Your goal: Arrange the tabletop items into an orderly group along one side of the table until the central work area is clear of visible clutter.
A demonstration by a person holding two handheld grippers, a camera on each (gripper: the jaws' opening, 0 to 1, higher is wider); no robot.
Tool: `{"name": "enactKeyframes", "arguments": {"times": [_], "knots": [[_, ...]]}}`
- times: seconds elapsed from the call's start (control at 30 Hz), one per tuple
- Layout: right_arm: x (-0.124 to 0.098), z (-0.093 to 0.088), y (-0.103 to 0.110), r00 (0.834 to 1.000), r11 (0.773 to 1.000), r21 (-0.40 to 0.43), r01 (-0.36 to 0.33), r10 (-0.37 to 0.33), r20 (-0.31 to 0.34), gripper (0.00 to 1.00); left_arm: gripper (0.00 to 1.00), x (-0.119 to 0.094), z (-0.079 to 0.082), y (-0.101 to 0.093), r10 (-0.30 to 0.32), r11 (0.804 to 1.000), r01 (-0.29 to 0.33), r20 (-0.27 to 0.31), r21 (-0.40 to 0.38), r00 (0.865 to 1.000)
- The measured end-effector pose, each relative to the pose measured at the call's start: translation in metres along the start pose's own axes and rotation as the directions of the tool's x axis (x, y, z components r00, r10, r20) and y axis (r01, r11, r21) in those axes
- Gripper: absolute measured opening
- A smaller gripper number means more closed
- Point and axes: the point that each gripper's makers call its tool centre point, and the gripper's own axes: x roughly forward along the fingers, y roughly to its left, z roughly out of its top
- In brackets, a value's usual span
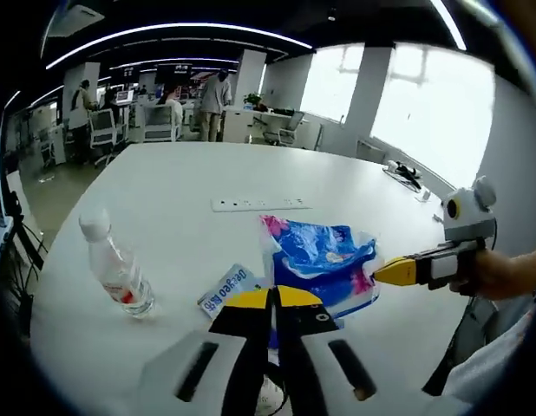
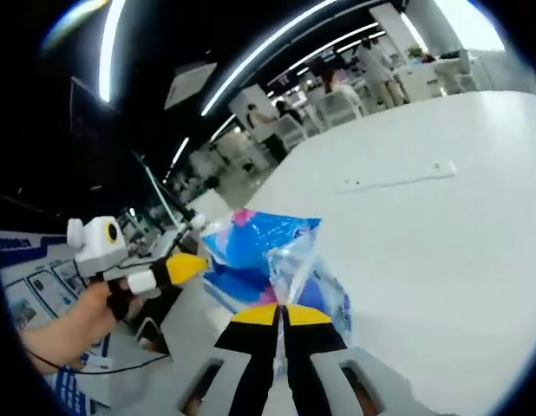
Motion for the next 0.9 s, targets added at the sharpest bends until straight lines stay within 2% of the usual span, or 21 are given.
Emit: {"name": "enactKeyframes", "arguments": {"times": [0.17, 0.37, 0.57, 0.67, 0.7, 0.73, 0.8, 0.9], "knots": [[-0.034, -0.010, -0.011, 0.999, 0.999, 0.032, 0.019, -0.020, 0.038, 0.00, 0.00, -0.004, -0.007, -0.035, -0.050, 0.998, 0.050, 0.005, -0.047, 0.999], [-0.065, -0.028, -0.025, 0.997, 0.995, 0.082, 0.055, -0.060, 0.054, 0.00, 0.00, -0.001, -0.024, -0.069, -0.095, 0.995, 0.094, -0.018, -0.044, 0.995], [-0.086, -0.027, -0.033, 0.992, 0.993, 0.092, 0.076, -0.084, 0.092, 0.00, 0.00, 0.003, -0.030, -0.085, -0.125, 0.989, 0.123, -0.023, -0.082, 0.992], [-0.091, -0.021, -0.037, 0.985, 0.995, 0.012, 0.103, -0.104, 0.137, 0.00, 0.00, 0.003, -0.028, -0.095, -0.149, 0.974, 0.147, 0.003, -0.170, 0.989], [-0.093, -0.018, -0.037, 0.982, 0.994, -0.027, 0.104, -0.098, 0.160, 0.00, 0.00, 0.003, -0.028, -0.096, -0.150, 0.972, 0.149, 0.007, -0.180, 0.989], [-0.093, -0.019, -0.037, 0.982, 0.994, -0.029, 0.108, -0.102, 0.159, 0.00, 0.00, 0.003, -0.028, -0.097, -0.152, 0.972, 0.150, 0.006, -0.183, 0.988], [-0.094, -0.019, -0.039, 0.979, 0.993, -0.041, 0.108, -0.099, 0.180, 0.04, 0.00, 0.003, -0.027, -0.099, -0.160, 0.968, 0.159, 0.014, -0.196, 0.987], [-0.091, -0.024, -0.042, 0.981, 0.995, -0.014, 0.100, -0.096, 0.171, 0.12, 0.00, 0.002, -0.028, -0.104, -0.172, 0.961, 0.172, 0.022, -0.217, 0.985]]}}
